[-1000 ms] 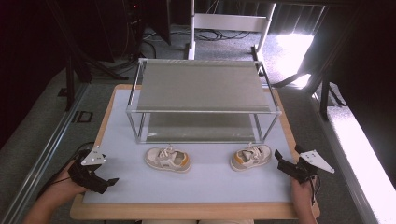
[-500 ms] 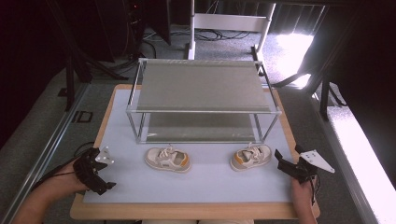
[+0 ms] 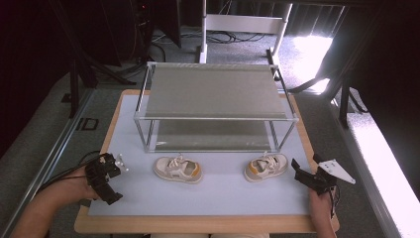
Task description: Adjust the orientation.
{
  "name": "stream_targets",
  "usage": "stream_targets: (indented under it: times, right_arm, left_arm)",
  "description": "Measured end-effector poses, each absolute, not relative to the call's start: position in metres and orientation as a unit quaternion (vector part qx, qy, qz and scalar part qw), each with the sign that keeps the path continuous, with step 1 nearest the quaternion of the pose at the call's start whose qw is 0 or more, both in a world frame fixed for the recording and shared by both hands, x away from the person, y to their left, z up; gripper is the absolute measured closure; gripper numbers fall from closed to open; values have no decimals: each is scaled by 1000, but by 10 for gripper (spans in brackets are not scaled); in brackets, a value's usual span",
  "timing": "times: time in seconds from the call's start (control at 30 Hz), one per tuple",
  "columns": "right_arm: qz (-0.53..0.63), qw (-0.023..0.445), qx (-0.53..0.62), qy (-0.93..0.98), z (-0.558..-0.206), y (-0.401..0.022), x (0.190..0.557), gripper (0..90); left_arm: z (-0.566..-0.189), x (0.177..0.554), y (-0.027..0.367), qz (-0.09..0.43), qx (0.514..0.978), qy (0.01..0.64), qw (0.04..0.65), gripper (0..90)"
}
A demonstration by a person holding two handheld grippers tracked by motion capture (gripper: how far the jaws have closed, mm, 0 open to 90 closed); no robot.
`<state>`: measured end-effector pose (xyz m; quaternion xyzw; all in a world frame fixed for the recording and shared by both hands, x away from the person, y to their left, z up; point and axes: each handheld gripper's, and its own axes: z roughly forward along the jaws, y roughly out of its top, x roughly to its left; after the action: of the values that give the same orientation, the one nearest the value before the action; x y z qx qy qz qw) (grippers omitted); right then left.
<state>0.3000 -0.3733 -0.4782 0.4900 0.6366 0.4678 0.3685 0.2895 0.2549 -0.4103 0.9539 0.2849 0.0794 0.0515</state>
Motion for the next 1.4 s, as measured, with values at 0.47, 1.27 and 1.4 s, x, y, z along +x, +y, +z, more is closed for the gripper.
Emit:
stream_targets:
  times: [0.47,1.27,1.4]
  right_arm:
    - [468,368,491,636,-478,-373,300,131]
    - [470,367,491,635,-478,-374,300,131]
    - [471,368,490,635,-478,-374,300,131]
  left_arm:
    - [-402,292,233,64,960,261,71,46]
    - [-377,305,177,51,964,229,126,85]
    - [-373,308,166,50,965,223,127,86]
